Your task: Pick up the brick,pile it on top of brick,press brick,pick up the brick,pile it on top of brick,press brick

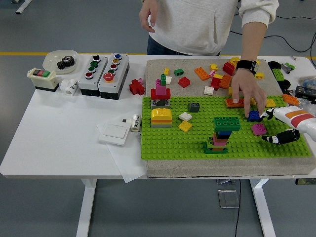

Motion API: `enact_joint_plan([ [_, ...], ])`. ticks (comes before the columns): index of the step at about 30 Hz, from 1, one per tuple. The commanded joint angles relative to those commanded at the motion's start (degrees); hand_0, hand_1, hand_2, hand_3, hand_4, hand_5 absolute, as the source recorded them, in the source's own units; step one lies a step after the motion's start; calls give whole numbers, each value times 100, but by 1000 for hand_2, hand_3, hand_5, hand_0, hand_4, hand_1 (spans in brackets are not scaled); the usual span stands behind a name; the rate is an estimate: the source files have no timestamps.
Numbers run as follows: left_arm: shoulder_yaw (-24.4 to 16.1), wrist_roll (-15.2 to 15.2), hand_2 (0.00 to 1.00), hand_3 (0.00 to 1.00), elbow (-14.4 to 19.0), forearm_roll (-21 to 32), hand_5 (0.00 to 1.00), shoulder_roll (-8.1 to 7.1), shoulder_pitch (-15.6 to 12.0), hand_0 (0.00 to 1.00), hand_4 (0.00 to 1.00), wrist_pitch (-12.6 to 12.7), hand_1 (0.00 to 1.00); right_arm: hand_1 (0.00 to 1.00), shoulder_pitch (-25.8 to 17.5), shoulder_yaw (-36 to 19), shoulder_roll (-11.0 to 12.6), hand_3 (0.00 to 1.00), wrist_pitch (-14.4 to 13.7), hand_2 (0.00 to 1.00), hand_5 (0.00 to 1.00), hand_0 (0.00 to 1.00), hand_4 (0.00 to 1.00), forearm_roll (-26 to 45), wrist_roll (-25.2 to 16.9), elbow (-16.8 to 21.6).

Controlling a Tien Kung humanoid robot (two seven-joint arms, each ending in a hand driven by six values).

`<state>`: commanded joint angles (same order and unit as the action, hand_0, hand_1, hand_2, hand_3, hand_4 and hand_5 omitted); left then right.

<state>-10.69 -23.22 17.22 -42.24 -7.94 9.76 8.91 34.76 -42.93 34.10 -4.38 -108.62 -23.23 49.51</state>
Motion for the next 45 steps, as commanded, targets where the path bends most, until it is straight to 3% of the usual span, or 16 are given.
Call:
enact_joint_plan([
  [8, -9, -1, 617, 631, 3, -11, 798, 4, 7, 461, 673, -1, 556, 713, 18, 20, -29, 767, 2, 779, 317, 668, 832, 23, -2, -69],
  [37, -22, -13, 616, 631, 2, -58, 796, 2, 20, 462, 674, -27, 558, 692, 314, 371, -170, 736, 115, 748, 333, 643, 828, -146, 64, -290],
  [38, -21, -11, 616, 630, 2, -57, 796, 2, 21, 462, 674, -26, 556, 672, 319, 376, -172, 709, 110, 730, 340, 596, 813, -158, 63, -294],
  [43, -23, -14, 616, 630, 4, -66, 796, 6, 26, 462, 674, -28, 556, 672, 334, 393, -185, 709, 94, 730, 340, 596, 813, -178, 63, -324],
  [45, -22, -12, 616, 631, 4, -62, 796, 6, 26, 462, 674, -30, 555, 641, 331, 396, -187, 669, 89, 711, 348, 539, 788, -193, 67, -333],
])
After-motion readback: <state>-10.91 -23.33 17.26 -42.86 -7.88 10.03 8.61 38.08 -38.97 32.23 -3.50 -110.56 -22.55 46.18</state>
